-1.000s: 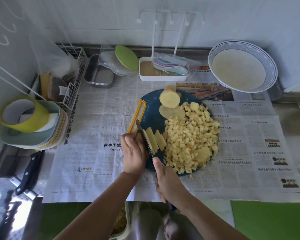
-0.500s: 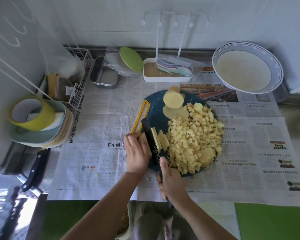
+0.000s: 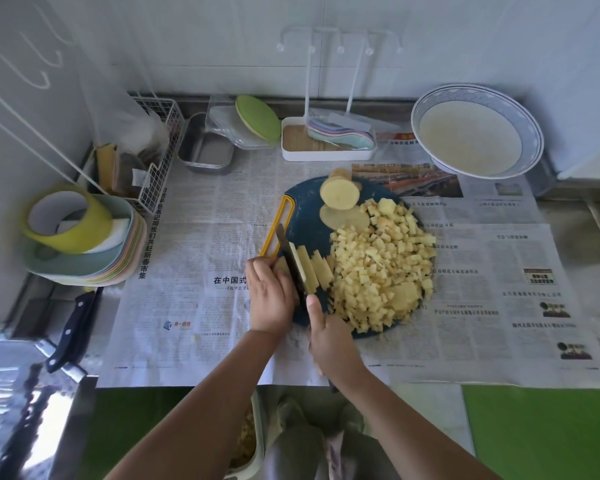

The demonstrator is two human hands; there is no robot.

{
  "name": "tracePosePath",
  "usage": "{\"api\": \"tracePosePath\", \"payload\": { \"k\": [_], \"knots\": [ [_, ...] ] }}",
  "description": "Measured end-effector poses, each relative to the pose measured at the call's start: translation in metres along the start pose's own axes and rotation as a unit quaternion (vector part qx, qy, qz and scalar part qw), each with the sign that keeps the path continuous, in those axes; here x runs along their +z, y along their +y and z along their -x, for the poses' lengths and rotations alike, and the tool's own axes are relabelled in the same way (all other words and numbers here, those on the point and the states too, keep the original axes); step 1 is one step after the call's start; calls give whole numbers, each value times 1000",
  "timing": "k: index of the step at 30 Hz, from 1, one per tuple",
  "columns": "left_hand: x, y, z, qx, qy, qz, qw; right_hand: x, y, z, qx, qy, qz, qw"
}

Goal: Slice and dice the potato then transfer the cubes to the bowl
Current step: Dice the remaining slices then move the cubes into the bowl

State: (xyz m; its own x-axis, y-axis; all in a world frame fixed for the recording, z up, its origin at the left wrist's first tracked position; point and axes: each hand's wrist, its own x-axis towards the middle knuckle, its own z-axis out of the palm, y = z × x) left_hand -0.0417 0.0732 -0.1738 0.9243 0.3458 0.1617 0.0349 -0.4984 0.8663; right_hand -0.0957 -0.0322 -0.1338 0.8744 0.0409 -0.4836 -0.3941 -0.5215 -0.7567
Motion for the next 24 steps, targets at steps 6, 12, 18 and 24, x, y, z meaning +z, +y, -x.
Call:
{"api": "tracePosePath", "payload": {
  "k": [6, 12, 18, 24],
  "knots": [
    [-1, -4, 0, -10, -8, 0, 1000, -4, 7, -4, 8, 5, -68, 998],
    [-1, -3, 0, -6, -1, -6, 1000, 3, 7, 4, -66, 57, 110, 990],
    [0, -4, 0, -1, 17, -15, 1000, 24, -1, -1, -76, 200, 265, 940],
    [-1, -4, 2, 7, 16, -10, 1000, 21, -9, -1, -26, 168, 252, 953]
  ]
}}
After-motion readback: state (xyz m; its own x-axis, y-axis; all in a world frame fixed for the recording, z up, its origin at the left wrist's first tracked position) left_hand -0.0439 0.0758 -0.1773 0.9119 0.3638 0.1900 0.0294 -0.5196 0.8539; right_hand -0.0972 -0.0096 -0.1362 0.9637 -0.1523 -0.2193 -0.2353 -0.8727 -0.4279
